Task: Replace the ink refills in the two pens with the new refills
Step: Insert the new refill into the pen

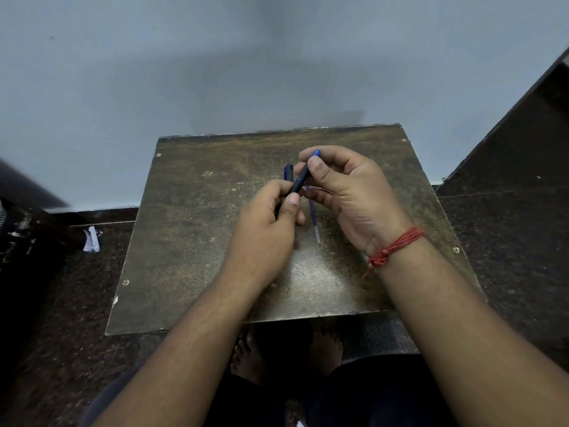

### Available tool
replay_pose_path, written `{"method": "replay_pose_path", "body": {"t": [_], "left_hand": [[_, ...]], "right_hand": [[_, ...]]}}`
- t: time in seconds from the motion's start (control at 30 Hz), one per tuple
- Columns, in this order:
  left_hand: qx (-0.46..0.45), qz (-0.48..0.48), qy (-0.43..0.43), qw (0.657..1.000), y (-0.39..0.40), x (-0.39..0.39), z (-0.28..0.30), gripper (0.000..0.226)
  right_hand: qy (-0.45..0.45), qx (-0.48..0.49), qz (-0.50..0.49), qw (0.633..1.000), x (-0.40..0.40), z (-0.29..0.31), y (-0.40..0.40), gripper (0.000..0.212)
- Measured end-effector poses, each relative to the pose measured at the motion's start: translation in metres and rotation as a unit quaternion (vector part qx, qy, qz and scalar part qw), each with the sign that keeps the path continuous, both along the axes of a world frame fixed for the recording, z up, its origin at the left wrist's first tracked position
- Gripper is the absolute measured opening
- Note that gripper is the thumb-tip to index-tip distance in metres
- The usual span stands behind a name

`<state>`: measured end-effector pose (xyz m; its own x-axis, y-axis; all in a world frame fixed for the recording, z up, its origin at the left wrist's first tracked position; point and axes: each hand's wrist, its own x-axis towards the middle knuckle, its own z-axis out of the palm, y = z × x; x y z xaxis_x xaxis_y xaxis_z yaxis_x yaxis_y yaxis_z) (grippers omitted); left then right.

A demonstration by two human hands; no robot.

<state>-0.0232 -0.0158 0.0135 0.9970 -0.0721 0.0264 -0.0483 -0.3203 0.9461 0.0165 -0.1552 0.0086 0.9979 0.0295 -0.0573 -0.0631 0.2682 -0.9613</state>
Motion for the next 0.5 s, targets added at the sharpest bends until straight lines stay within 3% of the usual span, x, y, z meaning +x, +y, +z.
{"method": "replay_pose_path", "body": {"t": [0.17, 0.5], "left_hand": [[0.007, -0.01, 0.001, 1.0, -0.0024, -0.0009, -0.0027, 0.017], [0.001, -0.002, -0.01, 1.0, -0.0008, 0.0004, -0.0011, 0.017]], "right_hand": [[0.008, 0.002, -0.03, 1.0, 0.0001, -0.0005, 0.0038, 0.009], [-0.006, 0.031, 0.011, 0.999, -0.0008, 0.0012, 0.003, 0.013]]}}
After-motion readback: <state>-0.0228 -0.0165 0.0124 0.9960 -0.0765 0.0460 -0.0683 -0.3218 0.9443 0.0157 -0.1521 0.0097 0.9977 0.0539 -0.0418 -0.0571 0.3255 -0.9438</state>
